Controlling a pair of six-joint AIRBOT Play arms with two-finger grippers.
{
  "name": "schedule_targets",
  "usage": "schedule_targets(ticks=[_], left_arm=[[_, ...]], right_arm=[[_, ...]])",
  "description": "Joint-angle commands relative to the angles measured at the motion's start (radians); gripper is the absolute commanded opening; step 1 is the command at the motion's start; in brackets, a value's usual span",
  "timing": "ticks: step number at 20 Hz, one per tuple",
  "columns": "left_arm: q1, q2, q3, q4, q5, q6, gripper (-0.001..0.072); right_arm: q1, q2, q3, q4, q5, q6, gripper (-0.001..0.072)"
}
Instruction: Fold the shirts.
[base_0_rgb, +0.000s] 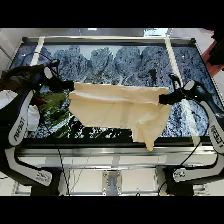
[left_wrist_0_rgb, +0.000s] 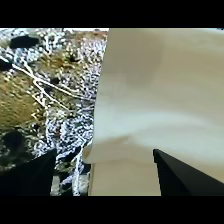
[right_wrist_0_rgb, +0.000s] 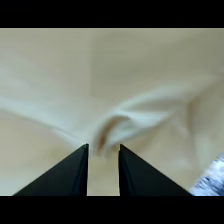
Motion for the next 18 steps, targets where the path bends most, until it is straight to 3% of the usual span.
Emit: schedule_targets(ticks=[1, 2, 3, 6, 10, 14, 18], left_arm=[[0.014, 0.157, 0.008, 0.009, -0.051, 0.093, 0.0702], [0.019, 0.217, -0.01, 0.014, -0.077, 0.143, 0.0702], [0.027, 0.271, -0.051, 0.019, -0.097, 0.166, 0.0701], [0.052, 0.424, -0.339, -0.007, -0.047, 0.176, 0.0701], [0.053, 0.505, -0.666, -0.207, 0.058, 0.183, 0.0701], [0.053, 0.506, -0.712, -0.303, 0.06, 0.21, 0.0701], [0.053, 0.506, -0.712, -0.341, 0.053, 0.219, 0.0701]], right_arm=[[-0.075, 0.187, -0.002, -0.128, 0.076, 0.076, 0.0301], [-0.12, 0.25, -0.002, -0.145, 0.103, 0.102, 0.0408], [-0.168, 0.298, -0.007, -0.142, 0.141, 0.113, 0.0448], [-0.322, 0.402, -0.135, -0.025, 0.251, 0.091, 0.0448], [-0.425, 0.431, -0.437, 0.228, 0.314, 0.042, 0.0448], [-0.37, 0.431, -0.633, 0.384, 0.286, 0.016, 0.0448], [-0.234, 0.431, -0.75, 0.389, 0.172, 0.023, 0.0449]])
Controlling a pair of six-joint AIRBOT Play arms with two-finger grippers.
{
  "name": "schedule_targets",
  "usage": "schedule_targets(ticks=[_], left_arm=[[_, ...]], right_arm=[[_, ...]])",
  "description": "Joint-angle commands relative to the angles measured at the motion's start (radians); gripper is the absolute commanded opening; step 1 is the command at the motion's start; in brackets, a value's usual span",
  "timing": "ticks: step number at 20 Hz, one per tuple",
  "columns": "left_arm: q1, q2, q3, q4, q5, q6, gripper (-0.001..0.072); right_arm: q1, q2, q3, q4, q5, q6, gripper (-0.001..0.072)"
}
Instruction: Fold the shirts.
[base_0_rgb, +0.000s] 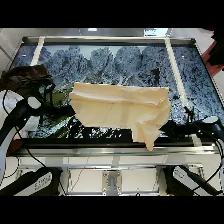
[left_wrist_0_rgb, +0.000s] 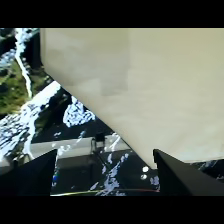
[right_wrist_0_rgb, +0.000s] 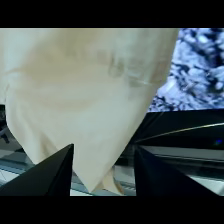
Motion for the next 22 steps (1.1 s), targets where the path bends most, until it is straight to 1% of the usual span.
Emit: schedule_targets(ticks=[1, 2, 7, 8, 10, 12, 13, 14, 15, 17, 18, 19, 20, 22], left_arm=[[0.0, 0.005, -0.019, -0.053, 0.0, 0.01, 0.0701], [0.0, 0.005, -0.019, -0.053, -0.001, 0.01, 0.0701], [0.0, 0.005, -0.019, -0.053, -0.002, 0.01, 0.0701], [0.0, 0.005, -0.019, -0.053, -0.002, 0.01, 0.0701], [0.0, 0.005, -0.019, -0.053, -0.003, 0.009, 0.0701], [0.0, 0.005, -0.019, -0.06, -0.003, 0.008, 0.0701], [0.0, 0.005, -0.023, -0.06, 0.006, -0.015, 0.0701], [0.0, 0.005, -0.036, -0.059, 0.047, -0.064, 0.0701], [0.001, 0.005, -0.062, -0.06, 0.111, -0.129, 0.0701], [0.001, 0.005, -0.133, -0.072, 0.241, -0.343, 0.0701], [0.001, 0.005, -0.164, -0.098, 0.291, -0.407, 0.07], [0.001, 0.005, -0.195, -0.149, 0.348, -0.426, 0.07], [0.001, 0.005, -0.218, -0.194, 0.399, -0.42, 0.07], [0.0, 0.005, -0.24, -0.213, 0.486, -0.419, 0.07]], right_arm=[[0.102, 0.003, -0.109, 0.053, -0.094, 0.003, 0.0449], [0.131, 0.003, -0.125, 0.06, -0.122, 0.024, 0.0449], [0.228, 0.003, -0.142, 0.125, -0.224, 0.031, 0.0445], [0.24, 0.003, -0.142, 0.155, -0.234, 0.029, 0.0415], [0.244, 0.003, -0.142, 0.202, -0.229, -0.003, 0.0033], [0.241, 0.004, -0.142, 0.21, -0.208, -0.016, 0.0032], [0.238, 0.004, -0.142, 0.209, -0.194, -0.02, 0.0033], [0.238, 0.004, -0.142, 0.209, -0.181, -0.034, 0.0033], [0.239, 0.004, -0.142, 0.209, -0.172, -0.034, 0.0033], [0.239, 0.004, -0.142, 0.209, -0.157, -0.036, 0.0033], [0.239, 0.004, -0.142, 0.209, -0.153, -0.05, 0.0033], [0.239, 0.004, -0.142, 0.21, -0.153, -0.061, 0.0033], [0.239, 0.004, -0.142, 0.21, -0.153, -0.061, 0.0033], [0.239, 0.004, -0.142, 0.21, -0.154, -0.061, 0.0033]])
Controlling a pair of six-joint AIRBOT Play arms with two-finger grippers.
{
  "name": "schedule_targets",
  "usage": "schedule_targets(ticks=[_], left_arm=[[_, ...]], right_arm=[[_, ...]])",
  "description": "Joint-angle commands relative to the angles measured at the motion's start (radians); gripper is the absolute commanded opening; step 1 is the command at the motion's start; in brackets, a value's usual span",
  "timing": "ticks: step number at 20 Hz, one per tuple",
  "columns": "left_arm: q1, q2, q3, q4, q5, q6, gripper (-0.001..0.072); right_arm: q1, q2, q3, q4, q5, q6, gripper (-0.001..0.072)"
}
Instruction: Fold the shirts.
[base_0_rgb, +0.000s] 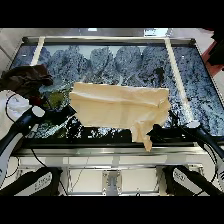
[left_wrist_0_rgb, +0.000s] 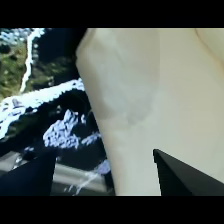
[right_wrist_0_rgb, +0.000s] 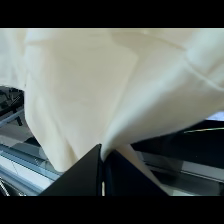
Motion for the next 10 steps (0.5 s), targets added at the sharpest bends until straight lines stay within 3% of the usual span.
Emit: schedule_targets(ticks=[1, 3, 5, 10], left_arm=[[0.0, 0.0, -0.051, -0.064, 0.209, -0.072, 0.0699], [0.0, -0.005, -0.051, -0.071, 0.272, -0.073, 0.0696], [0.0, -0.027, -0.051, -0.11, 0.264, -0.066, 0.0629], [-0.008, -0.123, -0.051, -0.383, 0.166, 0.22, 0.062]], right_arm=[[0.001, 0.0, 0.0, 0.003, 0.007, -0.013, 0.0033], [0.001, 0.0, 0.0, 0.003, 0.003, -0.019, 0.0033], [0.001, 0.0, 0.0, 0.003, 0.002, -0.02, 0.0033], [0.001, 0.0, 0.0, 0.003, 0.002, -0.02, 0.0033]])
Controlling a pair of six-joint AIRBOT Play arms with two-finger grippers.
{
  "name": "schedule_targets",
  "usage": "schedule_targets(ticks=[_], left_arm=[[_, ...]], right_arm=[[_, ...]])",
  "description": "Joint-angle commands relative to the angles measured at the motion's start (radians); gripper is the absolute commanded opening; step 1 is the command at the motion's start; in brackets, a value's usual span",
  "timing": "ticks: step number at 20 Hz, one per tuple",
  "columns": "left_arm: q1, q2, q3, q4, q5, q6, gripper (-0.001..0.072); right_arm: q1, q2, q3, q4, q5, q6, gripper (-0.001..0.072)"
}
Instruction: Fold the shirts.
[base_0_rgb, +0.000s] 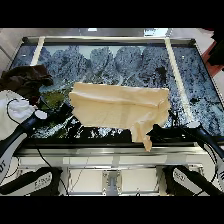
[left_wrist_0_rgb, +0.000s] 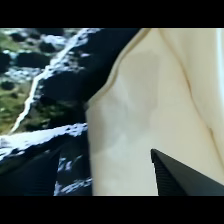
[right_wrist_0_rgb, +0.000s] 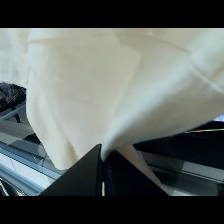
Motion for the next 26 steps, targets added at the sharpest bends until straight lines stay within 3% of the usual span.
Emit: schedule_targets(ticks=[1, 2, 3, 4, 5, 6, 9, 12, 14, 17, 20, 26], left_arm=[[-0.011, -0.061, -0.003, -0.237, -0.056, 0.217, 0.0619], [-0.014, -0.075, -0.003, -0.31, -0.076, 0.279, 0.0615], [-0.019, -0.081, -0.003, -0.363, -0.103, 0.328, 0.0549], [-0.024, -0.08, -0.003, -0.399, -0.133, 0.368, 0.0405], [-0.024, -0.08, -0.002, -0.417, -0.164, 0.397, 0.0182], [-0.023, -0.08, 0.0, -0.416, -0.193, 0.422, 0.0018], [-0.022, -0.066, 0.001, -0.407, -0.238, 0.439, 0.0012], [0.01, -0.005, 0.001, -0.373, -0.335, 0.44, 0.0012], [0.055, 0.066, 0.001, -0.257, -0.412, 0.426, 0.0012], [0.153, 0.195, 0.001, -0.044, -0.554, 0.324, 0.0012], [0.212, 0.308, 0.002, 0.085, -0.662, 0.285, 0.0011], [0.213, 0.347, 0.132, 0.087, -0.76, 0.281, 0.001]], right_arm=[[0.001, 0.0, -0.001, 0.0, 0.0, -0.001, 0.0033], [0.001, 0.0, -0.001, 0.0, 0.001, -0.001, 0.0032], [0.001, 0.0, -0.001, 0.001, 0.002, -0.001, 0.0033], [0.001, 0.001, 0.0, 0.002, 0.002, -0.001, 0.0032], [0.001, 0.003, -0.001, 0.006, 0.003, 0.0, 0.0032], [0.001, 0.011, 0.001, 0.011, 0.004, 0.0, 0.0032], [0.0, 0.063, 0.065, -0.011, 0.06, 0.016, 0.0032], [0.0, 0.114, 0.169, -0.106, 0.121, 0.111, 0.0032], [0.0, 0.141, 0.225, -0.197, 0.163, 0.159, 0.0032], [0.0, 0.147, 0.259, -0.296, 0.249, 0.195, 0.0031], [0.0, 0.15, 0.261, -0.306, 0.291, 0.195, 0.0031], [0.002, 0.151, 0.338, -0.217, 0.283, 0.18, 0.003]])
